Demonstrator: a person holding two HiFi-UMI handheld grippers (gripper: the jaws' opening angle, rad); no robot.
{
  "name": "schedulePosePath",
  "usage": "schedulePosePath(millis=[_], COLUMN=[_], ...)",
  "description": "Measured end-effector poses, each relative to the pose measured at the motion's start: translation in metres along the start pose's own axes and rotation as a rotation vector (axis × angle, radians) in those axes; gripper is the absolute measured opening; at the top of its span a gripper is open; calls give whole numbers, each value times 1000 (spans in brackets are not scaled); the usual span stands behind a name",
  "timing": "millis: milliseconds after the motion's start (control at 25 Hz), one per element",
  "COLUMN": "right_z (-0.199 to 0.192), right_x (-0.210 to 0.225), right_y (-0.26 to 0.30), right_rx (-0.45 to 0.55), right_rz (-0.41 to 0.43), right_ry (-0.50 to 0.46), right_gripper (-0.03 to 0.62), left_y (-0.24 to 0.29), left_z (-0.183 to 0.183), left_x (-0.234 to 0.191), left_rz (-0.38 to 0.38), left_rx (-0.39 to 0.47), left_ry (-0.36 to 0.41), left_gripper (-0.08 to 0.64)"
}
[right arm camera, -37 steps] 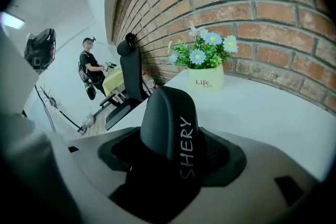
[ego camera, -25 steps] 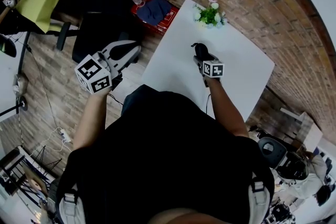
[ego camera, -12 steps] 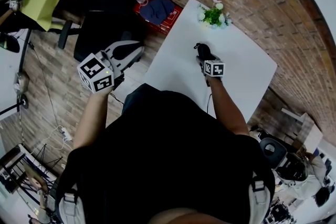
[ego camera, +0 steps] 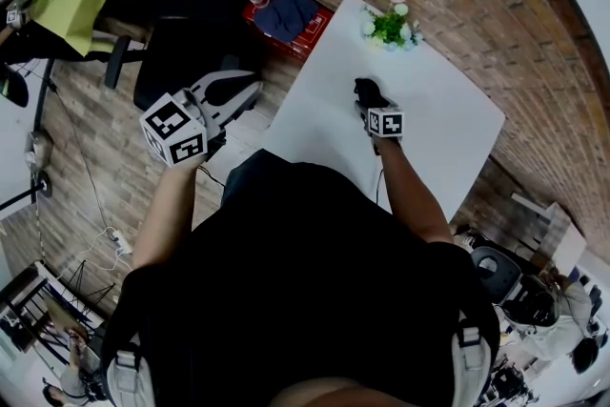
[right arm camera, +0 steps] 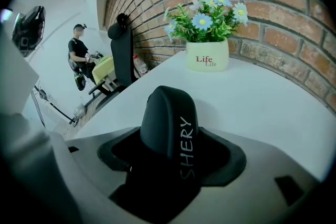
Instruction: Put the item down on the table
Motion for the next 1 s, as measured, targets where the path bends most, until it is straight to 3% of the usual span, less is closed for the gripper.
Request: schedulePosePath(millis=[1000], right_z=[1], right_x=[1], right_y=[8], right_rx=[-13], right_rz=[-4], right_ry=[-1], right_gripper=[350], left_y=[4], left_z=[0], left_x=[0], left_rz=[-4], left_rx=[-13], left_ry=[-15], left_gripper=[25])
Point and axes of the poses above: the fingertips, and each gripper's own axes: y forward along the fingers, x to its right, z out of its top, the point moved 8 cm from there along -y, backward along the fingers, and after that the axes turned 3 degrees about x, right-handed, at the moved point
